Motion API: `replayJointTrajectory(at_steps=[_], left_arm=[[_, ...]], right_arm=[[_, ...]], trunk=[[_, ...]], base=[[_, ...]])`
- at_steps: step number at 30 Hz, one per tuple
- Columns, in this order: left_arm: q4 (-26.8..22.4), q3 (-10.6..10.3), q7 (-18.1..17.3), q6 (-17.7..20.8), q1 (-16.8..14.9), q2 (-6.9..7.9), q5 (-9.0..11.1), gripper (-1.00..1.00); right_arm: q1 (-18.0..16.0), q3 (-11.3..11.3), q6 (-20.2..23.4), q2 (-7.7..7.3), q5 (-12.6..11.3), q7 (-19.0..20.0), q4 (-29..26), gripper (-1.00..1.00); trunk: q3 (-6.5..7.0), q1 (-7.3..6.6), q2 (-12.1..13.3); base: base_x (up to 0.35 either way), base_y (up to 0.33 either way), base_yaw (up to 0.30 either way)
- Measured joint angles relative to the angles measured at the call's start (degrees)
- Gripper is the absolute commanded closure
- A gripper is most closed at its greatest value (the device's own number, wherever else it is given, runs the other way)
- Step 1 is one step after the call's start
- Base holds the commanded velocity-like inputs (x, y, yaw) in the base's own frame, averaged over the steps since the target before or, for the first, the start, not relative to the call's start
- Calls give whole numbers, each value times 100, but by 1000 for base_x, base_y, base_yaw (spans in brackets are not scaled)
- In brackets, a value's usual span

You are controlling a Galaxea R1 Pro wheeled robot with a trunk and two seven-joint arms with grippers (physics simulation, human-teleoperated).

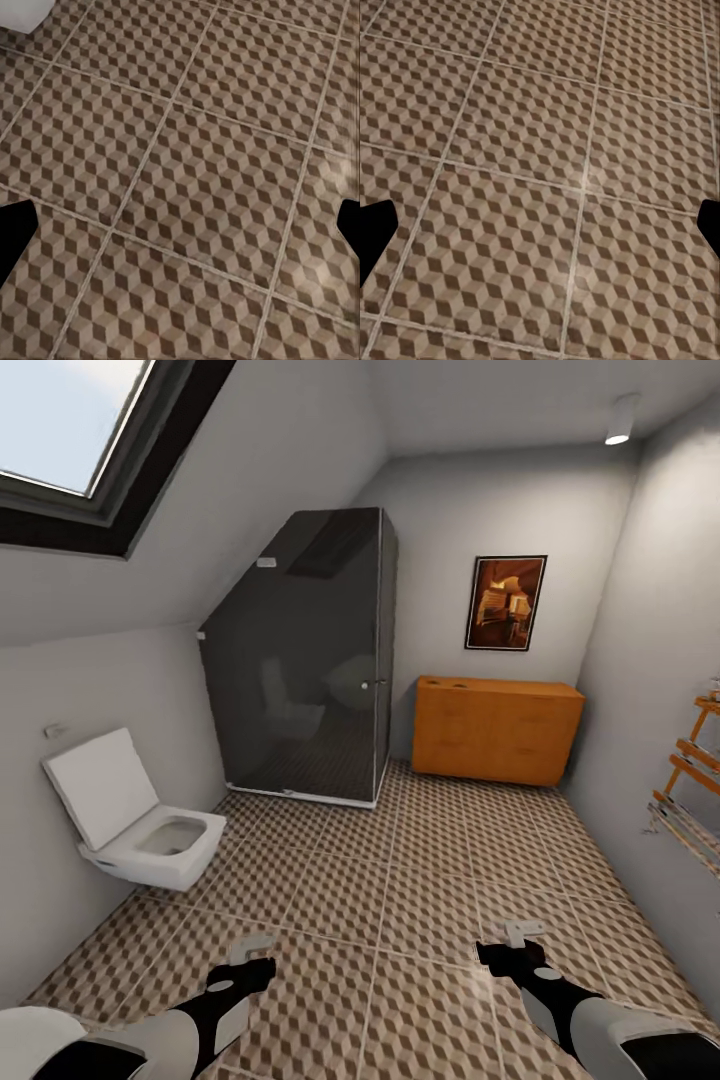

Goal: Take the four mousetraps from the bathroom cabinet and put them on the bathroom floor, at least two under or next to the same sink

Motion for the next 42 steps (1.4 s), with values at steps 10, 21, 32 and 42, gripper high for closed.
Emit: replayJointTrajectory(at_steps=[10, 21, 32, 42], left_arm=[[0, -1, 7, 2, 0, 0, 0, -100], [0, 0, 14, 13, 0, 0, 0, -100], [0, -3, 16, 17, 0, -6, 0, -100], [0, 0, 16, 19, 0, -54, -3, -100]], right_arm=[[0, 4, 0, 0, 8, 0, 0, -100], [0, 1, 0, 0, 9, 0, 0, -100], [0, 4, 0, 0, 8, 0, 0, -100], [0, 4, 0, 0, 9, 0, 0, -100]], trunk=[[0, 0, 0], [0, 0, 0], [0, 0, 0], [0, 0, 0]], base=[[325, 0, -61], [325, 0, -2], [325, 0, -117], [325, -52, -242]])
